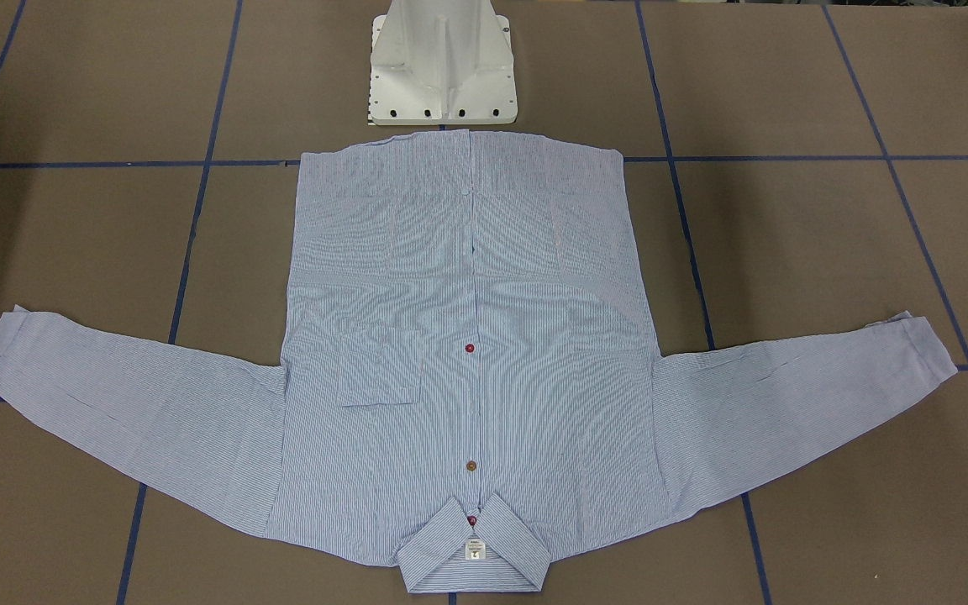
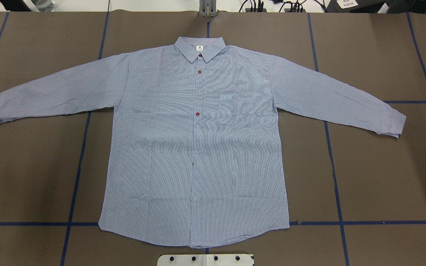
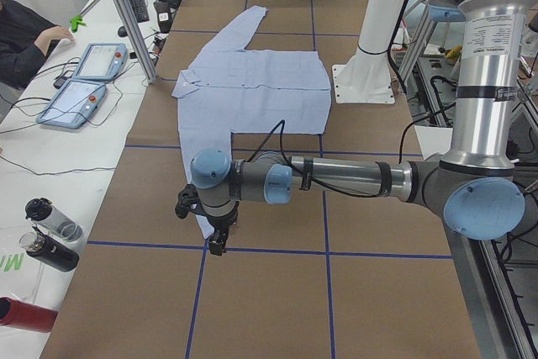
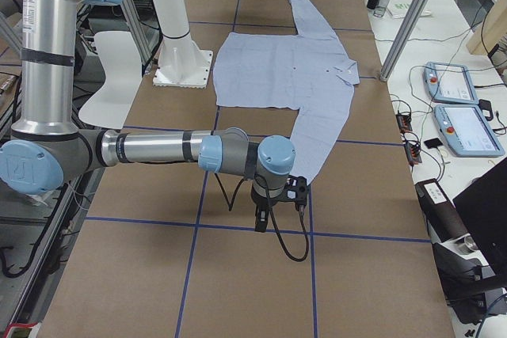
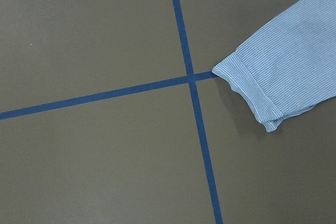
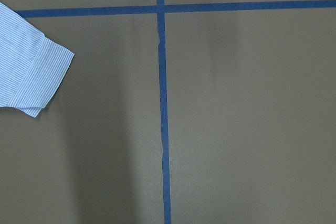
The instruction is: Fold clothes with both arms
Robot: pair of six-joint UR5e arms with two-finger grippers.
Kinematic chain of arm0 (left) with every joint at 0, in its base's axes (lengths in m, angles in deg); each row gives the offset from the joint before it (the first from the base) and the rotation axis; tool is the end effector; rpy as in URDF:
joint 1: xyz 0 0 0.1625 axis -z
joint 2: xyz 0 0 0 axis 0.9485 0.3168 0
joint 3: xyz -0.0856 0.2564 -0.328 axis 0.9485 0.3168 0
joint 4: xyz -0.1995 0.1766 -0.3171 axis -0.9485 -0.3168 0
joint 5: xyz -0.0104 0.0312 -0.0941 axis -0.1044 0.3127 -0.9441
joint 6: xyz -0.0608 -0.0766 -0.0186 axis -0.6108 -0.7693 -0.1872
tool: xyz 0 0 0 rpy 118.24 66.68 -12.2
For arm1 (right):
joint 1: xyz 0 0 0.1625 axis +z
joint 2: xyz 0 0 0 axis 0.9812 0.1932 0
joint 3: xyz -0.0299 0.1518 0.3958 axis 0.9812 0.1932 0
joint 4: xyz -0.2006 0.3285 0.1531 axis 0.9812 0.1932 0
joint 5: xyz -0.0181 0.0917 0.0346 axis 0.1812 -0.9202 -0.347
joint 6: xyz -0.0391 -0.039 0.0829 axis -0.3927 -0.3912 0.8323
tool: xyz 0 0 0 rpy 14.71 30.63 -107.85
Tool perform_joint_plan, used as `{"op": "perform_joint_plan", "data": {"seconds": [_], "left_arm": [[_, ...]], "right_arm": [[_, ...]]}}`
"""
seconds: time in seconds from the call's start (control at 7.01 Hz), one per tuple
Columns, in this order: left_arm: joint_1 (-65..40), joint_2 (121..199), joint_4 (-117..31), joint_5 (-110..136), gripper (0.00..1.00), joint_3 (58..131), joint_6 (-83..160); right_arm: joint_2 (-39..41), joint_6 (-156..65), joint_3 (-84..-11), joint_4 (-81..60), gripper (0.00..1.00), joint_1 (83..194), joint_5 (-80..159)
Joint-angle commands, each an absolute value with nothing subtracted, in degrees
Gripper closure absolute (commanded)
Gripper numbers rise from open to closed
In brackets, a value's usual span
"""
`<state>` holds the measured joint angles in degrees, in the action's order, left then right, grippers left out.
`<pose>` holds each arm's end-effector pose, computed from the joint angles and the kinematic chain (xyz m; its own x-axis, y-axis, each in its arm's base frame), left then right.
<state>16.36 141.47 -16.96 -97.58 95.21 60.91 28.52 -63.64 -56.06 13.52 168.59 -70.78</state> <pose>-0.0478 -0.5042 0.6375 0.7275 0.1950 -0.6578 -0.1360 0.9807 0.1403 0.0630 -0.4293 0.6359 0.7273 0.0427 0.6850 0.0259 0.9957 -0.0895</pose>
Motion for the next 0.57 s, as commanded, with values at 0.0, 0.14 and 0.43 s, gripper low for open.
{"op": "perform_joint_plan", "data": {"seconds": [0.0,0.14,0.43], "left_arm": [[16.36,141.47,-17.05,-97.67,0.0,95.22,60.99],[16.45,141.39,-17.31,-97.75,0.0,95.3,61.08],[16.97,141.91,-17.49,-97.76,0.0,95.39,61.08]], "right_arm": [[27.95,-63.03,-56.11,13.49,0.0,168.51,-70.34],[27.59,-62.94,-55.93,13.49,0.0,168.42,-70.33],[27.07,-63.02,-56.11,13.4,0.0,168.42,-71.12]]}}
